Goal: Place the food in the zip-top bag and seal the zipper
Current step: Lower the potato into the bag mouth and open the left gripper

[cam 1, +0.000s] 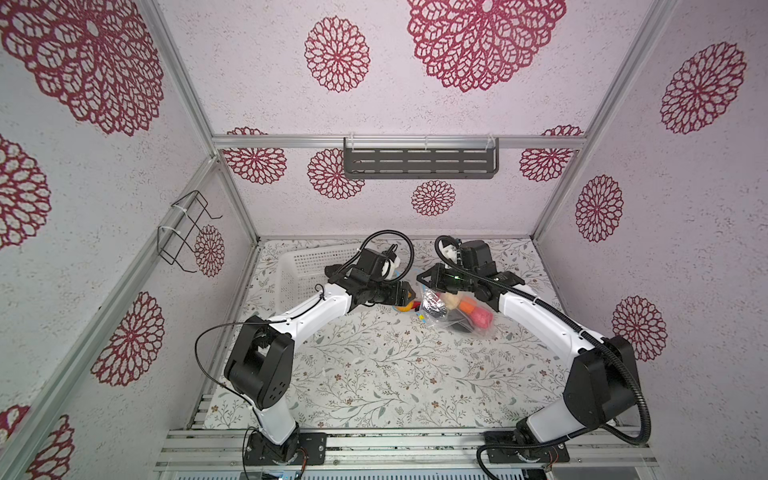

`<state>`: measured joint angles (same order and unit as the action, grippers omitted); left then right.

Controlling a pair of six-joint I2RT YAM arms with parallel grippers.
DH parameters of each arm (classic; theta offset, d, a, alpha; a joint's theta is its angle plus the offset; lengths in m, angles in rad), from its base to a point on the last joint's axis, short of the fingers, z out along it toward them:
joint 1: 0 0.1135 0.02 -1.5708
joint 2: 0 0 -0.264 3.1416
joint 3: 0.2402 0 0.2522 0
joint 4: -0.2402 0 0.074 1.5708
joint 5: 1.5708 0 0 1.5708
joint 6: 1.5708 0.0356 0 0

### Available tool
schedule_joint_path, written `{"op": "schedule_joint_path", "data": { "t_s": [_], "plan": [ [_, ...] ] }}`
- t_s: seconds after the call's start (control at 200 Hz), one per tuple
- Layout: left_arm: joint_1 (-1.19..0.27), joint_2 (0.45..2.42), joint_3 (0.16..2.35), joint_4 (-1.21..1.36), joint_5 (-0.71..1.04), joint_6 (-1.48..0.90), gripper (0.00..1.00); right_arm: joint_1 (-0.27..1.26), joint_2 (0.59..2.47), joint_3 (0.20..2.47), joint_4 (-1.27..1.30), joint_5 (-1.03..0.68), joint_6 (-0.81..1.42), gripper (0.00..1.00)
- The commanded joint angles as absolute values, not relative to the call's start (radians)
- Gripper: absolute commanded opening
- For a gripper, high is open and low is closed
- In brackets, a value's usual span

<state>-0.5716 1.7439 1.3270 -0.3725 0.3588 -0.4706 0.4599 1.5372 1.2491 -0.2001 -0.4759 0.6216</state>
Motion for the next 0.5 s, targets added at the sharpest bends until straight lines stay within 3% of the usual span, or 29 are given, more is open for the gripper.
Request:
{"op": "schedule_joint_path", "data": {
  "t_s": [0.0, 0.49],
  "plan": [
    [-0.580, 1.754, 1.358, -0.366, 0.375, -0.451, 0.80, 0.458, 1.500, 1.266, -0.181, -0.482, 0.628, 0.00],
    [-0.578, 1.761, 1.376, -0.390, 0.361, -0.448, 0.85, 0.453, 1.514, 1.286, -0.195, -0.485, 0.620, 0.00]
  ]
}}
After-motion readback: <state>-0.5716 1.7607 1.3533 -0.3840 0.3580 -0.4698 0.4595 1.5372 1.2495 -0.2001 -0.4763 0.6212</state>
